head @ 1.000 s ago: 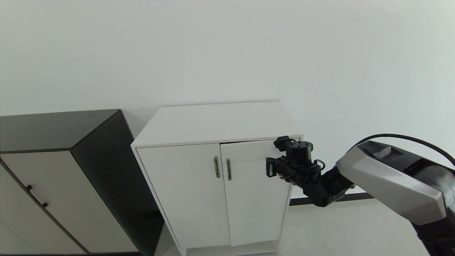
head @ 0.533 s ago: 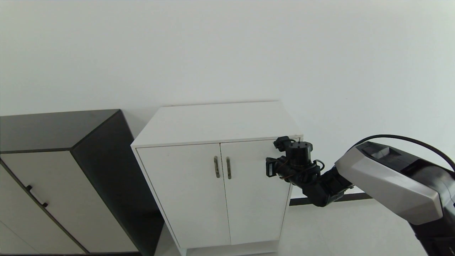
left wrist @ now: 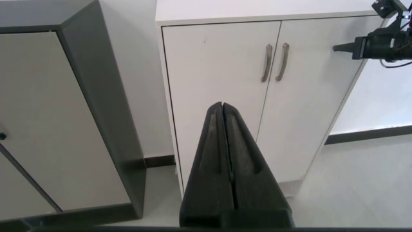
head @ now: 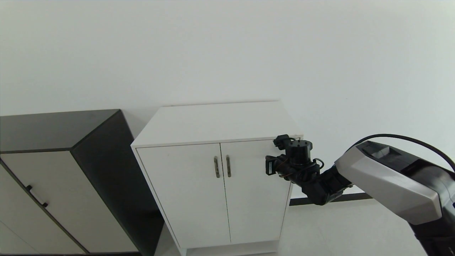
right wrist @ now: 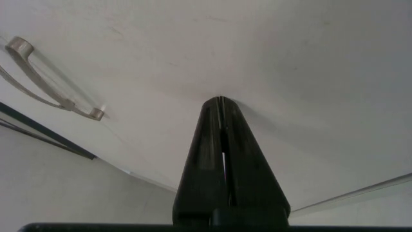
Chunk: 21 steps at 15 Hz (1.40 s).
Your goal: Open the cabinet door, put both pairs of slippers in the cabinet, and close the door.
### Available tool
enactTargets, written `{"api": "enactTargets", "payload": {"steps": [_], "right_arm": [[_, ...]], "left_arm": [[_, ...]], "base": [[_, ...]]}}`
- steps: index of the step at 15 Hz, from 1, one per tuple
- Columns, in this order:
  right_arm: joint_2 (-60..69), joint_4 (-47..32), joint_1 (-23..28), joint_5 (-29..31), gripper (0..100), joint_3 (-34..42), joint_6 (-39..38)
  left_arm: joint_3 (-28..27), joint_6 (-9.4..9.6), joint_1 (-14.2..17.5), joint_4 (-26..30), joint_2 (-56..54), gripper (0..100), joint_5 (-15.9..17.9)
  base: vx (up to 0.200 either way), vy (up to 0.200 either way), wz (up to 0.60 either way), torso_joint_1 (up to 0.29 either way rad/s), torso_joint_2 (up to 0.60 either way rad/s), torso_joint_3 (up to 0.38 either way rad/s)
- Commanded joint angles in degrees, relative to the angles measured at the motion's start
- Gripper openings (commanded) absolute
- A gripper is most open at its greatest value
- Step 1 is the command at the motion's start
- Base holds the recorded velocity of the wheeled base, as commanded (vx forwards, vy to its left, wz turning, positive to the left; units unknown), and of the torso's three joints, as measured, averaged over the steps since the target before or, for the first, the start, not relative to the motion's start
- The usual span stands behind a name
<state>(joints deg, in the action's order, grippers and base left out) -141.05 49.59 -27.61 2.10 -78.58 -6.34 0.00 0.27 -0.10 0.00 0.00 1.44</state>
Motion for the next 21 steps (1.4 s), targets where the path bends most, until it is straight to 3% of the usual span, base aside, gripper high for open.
{"api": "enactTargets", "payload": {"steps": [1,6,9,14,17,19,21], "right_arm": [[-0.28,-0.02,0.10,0.01,0,-0.43,0.01],[2.00,1.21,-0.25,0.19,0,3.08,0.19],[9.30,6.75,-1.74,0.28,0,13.98,1.86],[34.43,15.54,-2.27,4.67,0,47.20,3.00],[52.45,15.71,-1.74,7.40,0,68.12,5.20],[63.17,11.93,1.77,10.12,0,78.58,8.10],[81.19,-9.25,4.14,9.94,0,77.97,7.13]], "left_arm": [[0.00,0.00,0.01,0.00,0.00,0,-0.03],[0.00,0.00,0.01,0.00,0.00,0,0.06],[0.00,0.00,0.01,0.00,0.00,0,-0.03],[0.00,0.08,0.01,0.00,0.00,0,0.06],[0.00,0.00,0.01,0.00,0.00,0,-0.03],[0.00,0.00,0.01,0.00,0.00,0,-0.03],[0.00,-0.09,0.01,0.00,0.00,0,-0.03]], "base": [[0.000,0.000,0.00,0.000,0.00,0.000],[0.000,0.000,0.00,0.000,0.00,0.000],[0.000,0.000,0.00,0.000,0.00,0.000],[0.000,0.000,0.00,0.000,0.00,0.000],[0.000,0.000,0.00,0.000,0.00,0.000],[0.000,0.000,0.00,0.000,0.00,0.000],[0.000,0.000,0.00,0.000,0.00,0.000]]}}
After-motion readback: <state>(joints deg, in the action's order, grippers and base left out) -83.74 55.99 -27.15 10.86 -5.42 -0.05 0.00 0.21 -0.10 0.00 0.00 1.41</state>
